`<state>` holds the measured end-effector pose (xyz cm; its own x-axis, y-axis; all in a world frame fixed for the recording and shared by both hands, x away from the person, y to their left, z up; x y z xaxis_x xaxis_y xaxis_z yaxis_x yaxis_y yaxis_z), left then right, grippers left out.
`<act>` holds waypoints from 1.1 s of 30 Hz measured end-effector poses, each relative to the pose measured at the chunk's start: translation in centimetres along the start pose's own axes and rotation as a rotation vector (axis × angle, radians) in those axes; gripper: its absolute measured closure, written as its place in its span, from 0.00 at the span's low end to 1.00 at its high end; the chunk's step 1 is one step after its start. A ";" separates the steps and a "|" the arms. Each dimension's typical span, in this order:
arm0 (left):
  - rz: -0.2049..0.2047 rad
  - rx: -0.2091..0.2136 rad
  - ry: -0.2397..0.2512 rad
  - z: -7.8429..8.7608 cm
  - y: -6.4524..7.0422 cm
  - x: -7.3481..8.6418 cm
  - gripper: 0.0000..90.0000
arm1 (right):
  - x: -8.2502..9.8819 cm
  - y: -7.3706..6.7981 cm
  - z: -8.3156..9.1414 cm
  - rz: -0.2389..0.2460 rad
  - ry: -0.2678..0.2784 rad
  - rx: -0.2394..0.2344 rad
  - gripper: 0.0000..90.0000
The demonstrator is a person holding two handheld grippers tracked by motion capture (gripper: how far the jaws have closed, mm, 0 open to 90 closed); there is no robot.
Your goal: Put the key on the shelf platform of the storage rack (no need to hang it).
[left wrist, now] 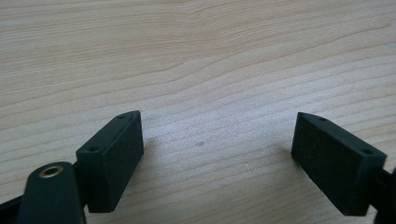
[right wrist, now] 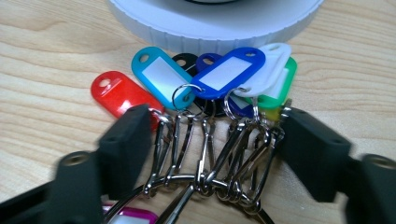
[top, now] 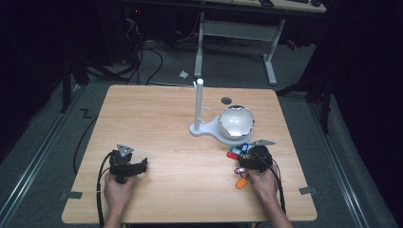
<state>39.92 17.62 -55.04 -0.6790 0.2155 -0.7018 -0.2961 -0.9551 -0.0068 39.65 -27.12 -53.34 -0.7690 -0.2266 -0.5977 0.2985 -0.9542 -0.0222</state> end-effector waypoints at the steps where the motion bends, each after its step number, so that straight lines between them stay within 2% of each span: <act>1: 0.000 0.000 0.000 0.0 0.0 0.0 0.19 | 0.0 0.0 0.1 0.011 0.008 -0.005 0.49; 2: 0.000 0.000 0.000 0.0 0.0 0.0 0.19 | 0.0 0.0 0.2 0.012 0.011 -0.010 0.51; 3: 0.000 0.000 0.000 0.0 0.0 0.0 0.19 | 0.1 -0.1 0.2 0.017 0.013 -0.014 0.58; 5: 0.000 0.000 0.000 0.0 0.0 0.0 0.19 | 0.1 0.0 0.4 0.026 0.013 -0.019 0.66; 8: 0.000 0.000 0.000 0.0 0.0 0.0 0.19 | 0.3 0.0 0.6 0.043 0.013 -0.033 0.73; 12: 0.000 0.000 0.000 0.0 0.0 0.0 0.19 | 0.3 0.0 0.7 0.069 0.013 -0.043 0.74; 15: 0.000 0.000 0.000 0.0 0.0 0.0 0.19 | 0.4 0.2 0.9 0.066 0.025 -0.065 0.75; 18: 0.000 0.000 0.000 0.0 0.0 0.0 0.19 | 0.4 0.2 1.1 0.076 0.029 -0.068 0.76; 19: 0.000 0.000 0.000 0.0 0.0 0.0 0.19 | 0.4 0.2 1.3 0.075 0.032 -0.078 0.77; 20: 0.000 0.000 0.000 0.0 0.0 0.0 0.19 | 0.4 0.4 1.6 0.069 0.052 -0.089 0.82; 23: 0.000 0.000 0.000 0.0 0.0 0.0 0.19 | 0.1 0.6 2.3 0.056 0.068 -0.103 0.85; 26: 0.000 0.000 0.000 0.0 0.0 0.0 0.19 | 0.0 0.8 2.6 0.082 0.063 -0.098 0.87; 33: -0.001 0.000 -0.001 0.0 0.0 0.0 0.19 | 0.0 1.0 3.6 0.066 0.097 -0.121 0.88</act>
<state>39.92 17.63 -55.04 -0.6794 0.2171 -0.7009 -0.2973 -0.9548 -0.0076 37.98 -28.81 -50.48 -0.6889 -0.2624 -0.6757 0.4166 -0.9061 -0.0729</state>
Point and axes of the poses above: each handheld gripper's, and its own axes: z roughly backward along the jaws, x roughly out of its underside, y roughly to its right, the point moved 3 cm from there along -z, roughly forward along the jaws, and after that the axes turned 3 degrees about -x, right-handed, at the moved point
